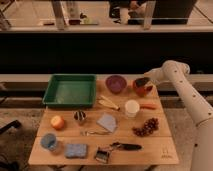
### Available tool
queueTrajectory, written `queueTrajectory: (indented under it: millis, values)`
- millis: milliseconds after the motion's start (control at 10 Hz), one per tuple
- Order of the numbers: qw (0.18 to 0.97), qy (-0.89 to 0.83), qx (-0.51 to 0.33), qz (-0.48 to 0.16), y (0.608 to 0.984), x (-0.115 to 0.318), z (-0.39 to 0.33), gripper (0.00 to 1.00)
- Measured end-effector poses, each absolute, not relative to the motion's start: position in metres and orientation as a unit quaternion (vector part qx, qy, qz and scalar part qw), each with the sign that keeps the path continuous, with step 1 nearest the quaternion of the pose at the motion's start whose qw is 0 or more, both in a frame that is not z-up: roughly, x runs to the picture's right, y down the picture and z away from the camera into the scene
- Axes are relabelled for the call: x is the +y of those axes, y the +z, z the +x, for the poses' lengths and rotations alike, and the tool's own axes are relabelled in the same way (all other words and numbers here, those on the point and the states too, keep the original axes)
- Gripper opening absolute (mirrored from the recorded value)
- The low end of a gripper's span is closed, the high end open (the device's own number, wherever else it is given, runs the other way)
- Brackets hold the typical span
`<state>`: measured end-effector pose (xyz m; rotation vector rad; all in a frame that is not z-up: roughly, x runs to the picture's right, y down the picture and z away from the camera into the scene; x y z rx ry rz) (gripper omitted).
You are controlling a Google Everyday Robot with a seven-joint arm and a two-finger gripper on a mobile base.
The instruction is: Place eraser in red bowl
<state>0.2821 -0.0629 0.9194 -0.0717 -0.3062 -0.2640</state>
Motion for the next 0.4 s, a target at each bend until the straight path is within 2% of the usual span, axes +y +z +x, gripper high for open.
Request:
queueTrajectory:
  millis: [400]
  values:
    - [0.98, -0.126, -0.149, -0.034, 0.9178, -0.0639, 0.2835, 0.8]
